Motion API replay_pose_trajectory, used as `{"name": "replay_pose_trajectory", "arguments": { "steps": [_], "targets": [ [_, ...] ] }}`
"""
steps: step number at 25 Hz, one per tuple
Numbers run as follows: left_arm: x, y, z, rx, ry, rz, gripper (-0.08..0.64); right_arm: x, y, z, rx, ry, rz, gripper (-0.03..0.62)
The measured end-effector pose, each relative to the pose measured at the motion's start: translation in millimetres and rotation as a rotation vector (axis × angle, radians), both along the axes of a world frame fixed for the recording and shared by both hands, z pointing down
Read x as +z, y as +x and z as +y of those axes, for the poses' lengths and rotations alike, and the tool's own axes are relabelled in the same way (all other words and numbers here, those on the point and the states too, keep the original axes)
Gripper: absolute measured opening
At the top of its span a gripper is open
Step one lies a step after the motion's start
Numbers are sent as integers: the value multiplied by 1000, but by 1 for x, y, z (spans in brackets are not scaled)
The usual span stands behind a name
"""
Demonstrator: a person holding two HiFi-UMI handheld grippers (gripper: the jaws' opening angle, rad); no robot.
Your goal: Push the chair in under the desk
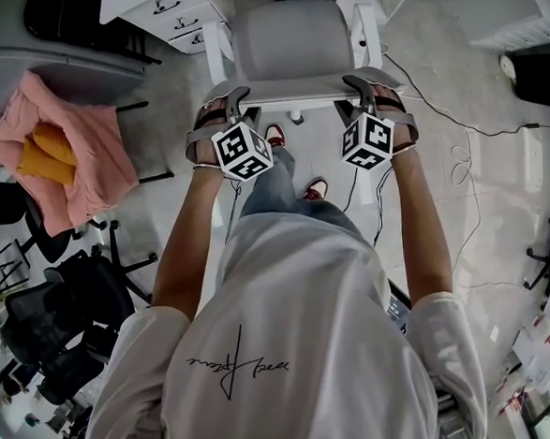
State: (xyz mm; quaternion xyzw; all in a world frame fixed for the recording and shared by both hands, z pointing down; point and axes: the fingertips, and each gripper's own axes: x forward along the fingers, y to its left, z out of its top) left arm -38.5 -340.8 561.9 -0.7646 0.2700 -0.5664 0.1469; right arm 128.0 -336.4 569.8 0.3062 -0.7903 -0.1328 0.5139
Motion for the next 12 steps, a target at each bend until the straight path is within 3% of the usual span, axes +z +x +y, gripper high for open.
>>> {"name": "replay_pose_trajectory", "arguments": {
  "steps": [12],
  "targets": [
    [0, 4, -21, -19, 1, 11, 167, 0, 4, -25, -24, 17, 4, 218]
  ]
}}
